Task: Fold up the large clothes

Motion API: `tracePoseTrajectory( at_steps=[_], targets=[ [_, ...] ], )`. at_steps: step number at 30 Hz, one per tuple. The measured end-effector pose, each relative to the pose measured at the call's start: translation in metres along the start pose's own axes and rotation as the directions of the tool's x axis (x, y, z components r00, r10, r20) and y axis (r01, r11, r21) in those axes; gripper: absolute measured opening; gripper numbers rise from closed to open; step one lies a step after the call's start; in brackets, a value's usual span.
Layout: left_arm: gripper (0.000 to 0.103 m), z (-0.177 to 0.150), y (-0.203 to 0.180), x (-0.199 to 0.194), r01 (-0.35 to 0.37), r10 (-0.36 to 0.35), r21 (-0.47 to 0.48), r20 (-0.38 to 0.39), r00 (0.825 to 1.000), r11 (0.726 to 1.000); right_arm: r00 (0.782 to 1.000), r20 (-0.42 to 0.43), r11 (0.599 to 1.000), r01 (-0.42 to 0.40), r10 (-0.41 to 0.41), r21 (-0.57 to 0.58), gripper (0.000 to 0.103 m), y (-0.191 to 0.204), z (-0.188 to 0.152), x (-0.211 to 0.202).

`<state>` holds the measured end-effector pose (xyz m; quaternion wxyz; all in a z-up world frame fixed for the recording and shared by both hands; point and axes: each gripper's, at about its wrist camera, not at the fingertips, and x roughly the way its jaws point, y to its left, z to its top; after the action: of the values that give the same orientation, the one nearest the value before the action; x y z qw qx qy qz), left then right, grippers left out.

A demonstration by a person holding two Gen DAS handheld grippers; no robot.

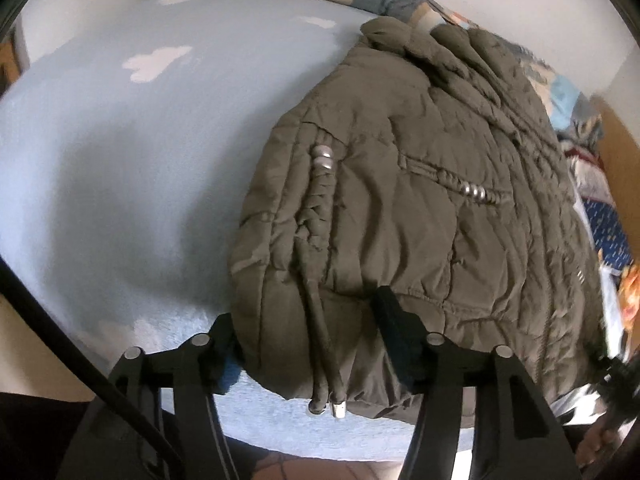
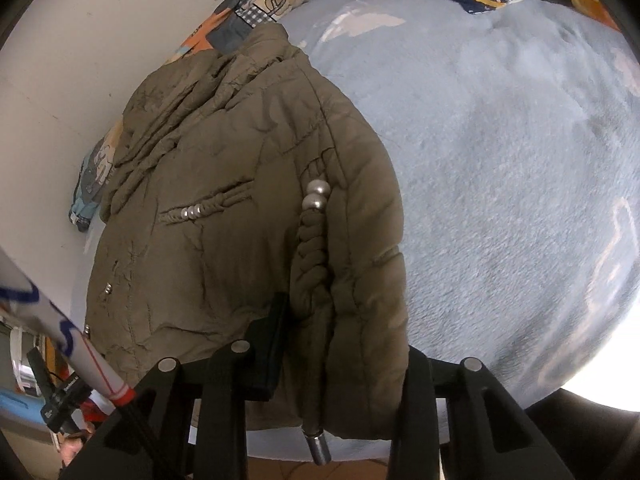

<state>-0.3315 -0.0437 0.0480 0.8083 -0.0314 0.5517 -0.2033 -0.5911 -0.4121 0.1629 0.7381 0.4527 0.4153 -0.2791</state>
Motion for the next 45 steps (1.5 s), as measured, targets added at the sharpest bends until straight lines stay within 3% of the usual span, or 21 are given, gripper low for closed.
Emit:
tracePoseTrajectory(
  at_steps=[1,3,6,9,11,13,15,17,23,29,32,38,45],
  targets=[
    [0.064,0.000,0.003,0.001,0.012,-0.012,-0.018,-0.005,1.000,1.000,1.000,0.000,1.000,-0.003,0.003,0.005,0.039,-0.001,0.000,0.000],
    [0.065,-0.001,0.008,0.001,0.031,-0.032,-0.042,-0.013,0.999,0.999,1.000,-0.001,1.000,-0.008,0.008,0.019,0.054,-0.002,0.000,0.001],
    [0.066,-0.001,0.003,0.003,0.021,-0.021,-0.026,-0.010,1.000,0.999,1.000,-0.007,1.000,-0.019,0.019,0.015,0.064,-0.001,-0.002,0.001],
    [0.065,-0.002,-0.001,0.003,0.003,-0.003,-0.012,0.001,1.000,1.000,1.000,-0.006,1.000,-0.009,0.009,-0.006,0.064,0.004,-0.002,0.002],
    [0.055,-0.003,-0.008,0.001,-0.007,0.007,0.023,0.010,1.000,1.000,1.000,-0.012,1.000,-0.006,0.006,-0.010,0.064,0.004,-0.003,0.003],
    [0.045,-0.005,-0.016,-0.002,-0.017,0.015,0.057,0.031,0.999,0.998,1.000,-0.017,1.000,0.015,-0.016,-0.024,0.056,0.005,-0.004,0.005],
    [0.041,-0.008,-0.022,-0.005,-0.047,0.042,0.098,0.051,0.998,0.994,1.000,0.000,0.998,0.027,-0.027,-0.056,0.038,0.010,-0.005,0.003],
    [0.040,-0.010,-0.028,-0.005,-0.074,0.066,0.130,0.067,0.996,0.989,0.998,0.028,0.991,0.066,-0.063,-0.117,0.034,0.021,-0.007,-0.001],
    [0.041,-0.014,-0.036,0.001,-0.153,0.137,0.159,0.107,0.985,0.975,0.991,0.035,0.975,0.130,-0.126,-0.178,0.034,0.030,-0.010,0.008],
    [0.044,-0.020,-0.053,0.005,-0.274,0.234,0.226,0.187,0.954,0.935,0.989,0.034,0.970,0.145,-0.141,-0.194,0.036,0.031,-0.009,0.017],
    [0.043,-0.021,-0.056,0.003,-0.293,0.246,0.248,0.204,0.948,0.923,0.991,0.036,0.976,0.131,-0.126,-0.177,0.036,0.027,-0.010,0.016],
    [0.030,-0.024,-0.063,-0.004,-0.308,0.244,0.280,0.241,0.939,0.909,0.992,0.050,0.974,0.126,-0.118,-0.188,0.036,0.029,-0.011,0.012],
    [0.028,-0.026,-0.068,-0.008,-0.330,0.251,0.302,0.272,0.929,0.895,0.989,0.095,0.968,0.133,-0.115,-0.213,0.032,0.034,-0.013,0.000]
  ],
)
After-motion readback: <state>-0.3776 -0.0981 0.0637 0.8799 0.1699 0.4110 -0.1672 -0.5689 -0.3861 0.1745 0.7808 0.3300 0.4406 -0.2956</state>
